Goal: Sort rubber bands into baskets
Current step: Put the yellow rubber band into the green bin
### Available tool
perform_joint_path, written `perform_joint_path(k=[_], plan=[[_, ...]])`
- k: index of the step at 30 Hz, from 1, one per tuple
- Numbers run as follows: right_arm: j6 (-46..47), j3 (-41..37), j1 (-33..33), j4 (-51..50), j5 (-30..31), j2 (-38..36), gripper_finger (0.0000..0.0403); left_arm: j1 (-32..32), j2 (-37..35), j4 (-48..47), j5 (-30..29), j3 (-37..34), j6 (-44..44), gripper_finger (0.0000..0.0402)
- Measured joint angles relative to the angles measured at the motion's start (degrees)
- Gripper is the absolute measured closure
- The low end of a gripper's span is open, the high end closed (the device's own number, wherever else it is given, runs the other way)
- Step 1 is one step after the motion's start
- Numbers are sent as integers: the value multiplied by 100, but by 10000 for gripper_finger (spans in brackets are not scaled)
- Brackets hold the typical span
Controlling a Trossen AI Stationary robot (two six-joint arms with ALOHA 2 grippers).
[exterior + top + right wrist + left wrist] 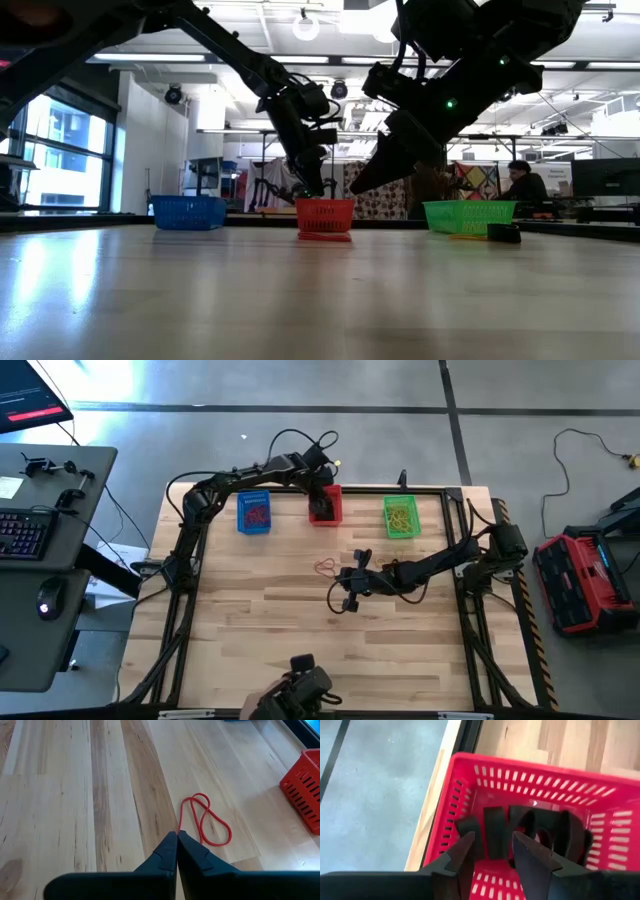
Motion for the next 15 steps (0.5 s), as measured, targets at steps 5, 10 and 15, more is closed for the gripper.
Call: perform_joint_path(k=[5, 10, 15], plan=[[213, 0, 0, -38, 78, 0, 402, -33, -126, 53, -129, -246, 140, 282], [225, 0, -2, -408, 304, -1, 402, -213, -746, 1141, -98, -1132, 163, 326], [345, 0, -108, -510, 419, -8, 402, -401, -1687, 2753, 173, -2596, -106, 370]])
